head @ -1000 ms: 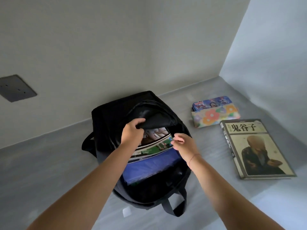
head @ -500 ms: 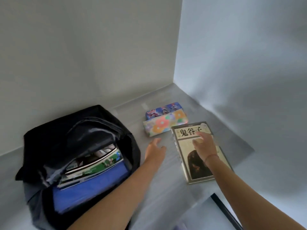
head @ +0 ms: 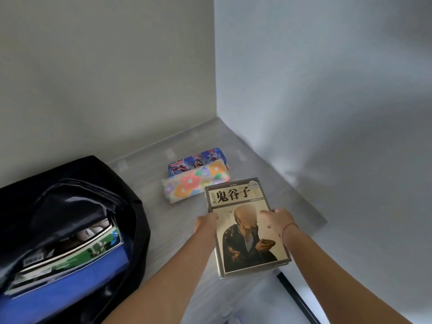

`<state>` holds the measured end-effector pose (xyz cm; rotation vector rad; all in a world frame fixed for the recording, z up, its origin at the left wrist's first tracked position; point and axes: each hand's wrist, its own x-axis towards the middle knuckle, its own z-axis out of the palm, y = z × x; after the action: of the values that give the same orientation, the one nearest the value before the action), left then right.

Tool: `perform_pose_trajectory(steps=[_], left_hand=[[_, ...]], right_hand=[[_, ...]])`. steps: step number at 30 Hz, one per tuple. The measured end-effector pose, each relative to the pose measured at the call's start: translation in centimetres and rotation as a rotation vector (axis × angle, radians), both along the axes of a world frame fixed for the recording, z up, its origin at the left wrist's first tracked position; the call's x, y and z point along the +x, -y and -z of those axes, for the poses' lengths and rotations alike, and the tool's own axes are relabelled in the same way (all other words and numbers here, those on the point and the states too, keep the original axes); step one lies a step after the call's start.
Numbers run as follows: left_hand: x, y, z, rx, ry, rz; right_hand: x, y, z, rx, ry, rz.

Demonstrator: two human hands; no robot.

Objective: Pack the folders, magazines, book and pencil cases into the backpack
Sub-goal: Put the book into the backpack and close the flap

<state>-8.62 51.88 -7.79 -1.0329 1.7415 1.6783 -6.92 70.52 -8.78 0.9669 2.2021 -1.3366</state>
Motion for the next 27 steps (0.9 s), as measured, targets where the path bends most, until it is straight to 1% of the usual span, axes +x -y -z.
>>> perform_pose_trajectory(steps=[3, 7, 11, 14, 19, 22, 27], left_hand=[[-0.7, -0.1, 0.5, 0.002, 0.004, -0.023], [-0.7, -0.2, 0.2, 0.183, 0.013, -0.008], [-0.1, 0.7, 0.5, 0.257, -0.045, -0.021], [0.2, 1.4, 0.6, 0.269, -0.103, -0.033], [0.1, 3.2, -1.8, 0.286, -0.202, -0.087], [0.2, 5.6, -4.0, 0.273, -0.234, -0.125], [1.5, 10.9, -6.8, 0.181, -0.249, -0.159]], right_hand=[[-0.5, -0.4, -0.3, -0.073, 0.032, 0.014], [-0.6, -0.6, -0.1, -0.187, 0.046, 0.007], [-0.3, -1.1, -0.5, -0.321, 0.03, -0.016], [0.1, -0.9, -0.5, -0.457, -0.01, -0.03], [0.5, 0.5, -1.4, -0.599, -0.175, -0.09], [0.6, 2.4, -3.3, -0.636, -0.213, -0.195], [0.9, 7.9, -6.2, -0.702, -0.224, -0.286]])
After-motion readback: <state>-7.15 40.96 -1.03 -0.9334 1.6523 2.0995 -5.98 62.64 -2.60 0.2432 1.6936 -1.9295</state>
